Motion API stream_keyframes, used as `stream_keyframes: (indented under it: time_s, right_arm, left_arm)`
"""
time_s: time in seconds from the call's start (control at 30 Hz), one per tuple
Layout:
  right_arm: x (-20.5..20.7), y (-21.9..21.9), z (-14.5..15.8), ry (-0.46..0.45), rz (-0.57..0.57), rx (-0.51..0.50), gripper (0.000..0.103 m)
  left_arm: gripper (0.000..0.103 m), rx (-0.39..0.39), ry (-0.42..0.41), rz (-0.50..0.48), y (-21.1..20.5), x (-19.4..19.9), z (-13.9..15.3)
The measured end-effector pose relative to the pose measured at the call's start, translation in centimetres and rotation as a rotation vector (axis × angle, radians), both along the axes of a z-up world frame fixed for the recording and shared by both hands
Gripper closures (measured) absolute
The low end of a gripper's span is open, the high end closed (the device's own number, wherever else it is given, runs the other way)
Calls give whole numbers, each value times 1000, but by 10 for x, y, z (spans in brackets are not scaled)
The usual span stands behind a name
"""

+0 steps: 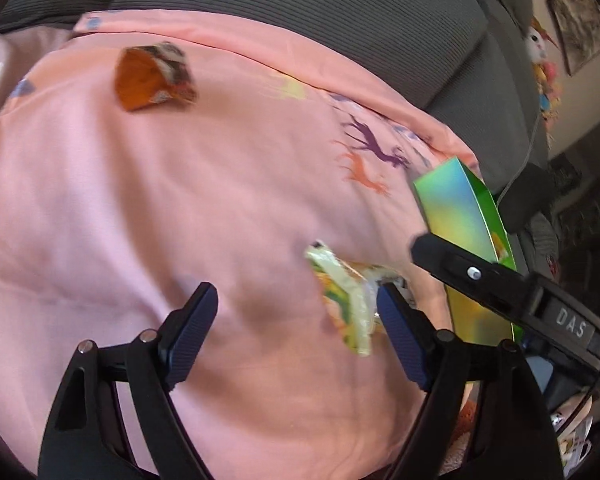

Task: Organize snacks
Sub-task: 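Carry the green-and-white packet into the green box and open the right gripper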

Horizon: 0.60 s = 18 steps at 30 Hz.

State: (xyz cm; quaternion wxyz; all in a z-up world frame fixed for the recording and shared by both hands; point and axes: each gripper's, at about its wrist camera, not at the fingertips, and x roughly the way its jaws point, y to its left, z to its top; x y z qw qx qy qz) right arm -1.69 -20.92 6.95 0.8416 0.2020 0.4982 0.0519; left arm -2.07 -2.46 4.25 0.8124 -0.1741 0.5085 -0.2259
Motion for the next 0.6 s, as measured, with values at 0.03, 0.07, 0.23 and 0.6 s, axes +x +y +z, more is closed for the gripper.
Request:
stream_keyframes:
  time_s: [0.03, 0.07, 0.23, 0.6]
  right_arm:
    - [1, -1, -4, 5, 0, 6, 28]
    - [3, -2, -7, 12, -3, 10, 30]
    - [10, -5, -29, 80, -10, 61, 35]
    - [6, -15, -29, 66, -7, 147, 53]
  left_arm:
    - [28, 1, -1, -16, -6, 0, -1]
    - [29, -2, 0, -30, -12, 1, -3]
    - [61, -56, 34, -86, -33, 6, -15]
    - [75, -19, -43, -124, -64, 7, 0]
